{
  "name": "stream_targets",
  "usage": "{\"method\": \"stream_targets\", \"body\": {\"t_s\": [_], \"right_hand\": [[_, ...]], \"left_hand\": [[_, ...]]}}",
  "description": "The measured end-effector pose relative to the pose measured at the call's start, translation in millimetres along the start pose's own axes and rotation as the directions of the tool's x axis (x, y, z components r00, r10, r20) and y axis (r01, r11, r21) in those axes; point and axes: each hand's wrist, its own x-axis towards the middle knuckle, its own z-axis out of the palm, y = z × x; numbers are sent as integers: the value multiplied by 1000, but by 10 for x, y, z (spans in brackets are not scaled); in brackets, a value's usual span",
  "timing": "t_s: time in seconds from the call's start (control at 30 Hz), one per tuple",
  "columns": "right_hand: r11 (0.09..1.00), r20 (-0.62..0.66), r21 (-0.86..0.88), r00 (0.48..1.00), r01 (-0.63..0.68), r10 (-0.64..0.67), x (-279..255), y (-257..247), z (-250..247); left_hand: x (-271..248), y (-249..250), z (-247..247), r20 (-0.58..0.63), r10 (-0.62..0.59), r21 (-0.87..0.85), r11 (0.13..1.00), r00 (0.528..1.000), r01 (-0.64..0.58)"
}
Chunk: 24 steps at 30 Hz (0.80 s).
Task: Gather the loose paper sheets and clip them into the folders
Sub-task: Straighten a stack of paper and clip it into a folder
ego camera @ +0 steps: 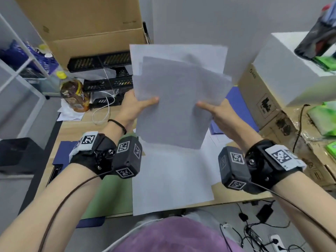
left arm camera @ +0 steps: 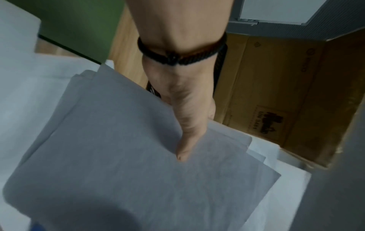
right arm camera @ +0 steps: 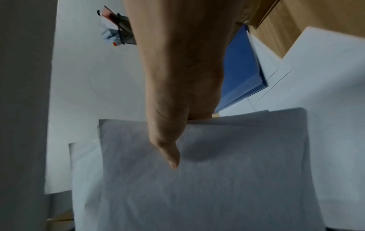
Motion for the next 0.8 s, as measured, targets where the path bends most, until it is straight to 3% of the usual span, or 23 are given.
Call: {"method": "stream_targets", "body": {"t_s": [0.1, 0.27, 0.37, 0.5, 0.57, 0.67, 0.8], "right_hand": [[999, 8, 14, 1000, 30, -31, 34, -129, -11], [990, 1, 12, 990, -139, 139, -63, 397, -7], [976, -51, 96, 979, -193, 199, -18, 435, 37], [993, -199, 103, 977, -60, 80, 106, -46, -28], [996, -204, 88, 979, 10, 8, 101, -199, -88], [998, -111, 53, 994, -18, 24, -9, -74, -83], [980, -36, -45, 981, -193, 191, -99, 400, 19]], "left_hand": [[39, 144, -37, 24, 63, -51, 997, 998, -62], [-83, -196, 36, 115, -86, 74, 994, 990, 78], [-19, -87, 268, 208, -94, 121, 990, 974, 70], [208, 357, 316, 163, 54, 122, 990, 985, -75], [231, 442, 213, 129, 84, 9, 996, 988, -86], [148, 228, 68, 165, 14, -104, 995, 986, 4], [4, -271, 15, 170, -192, 32, 981, 967, 189]]}}
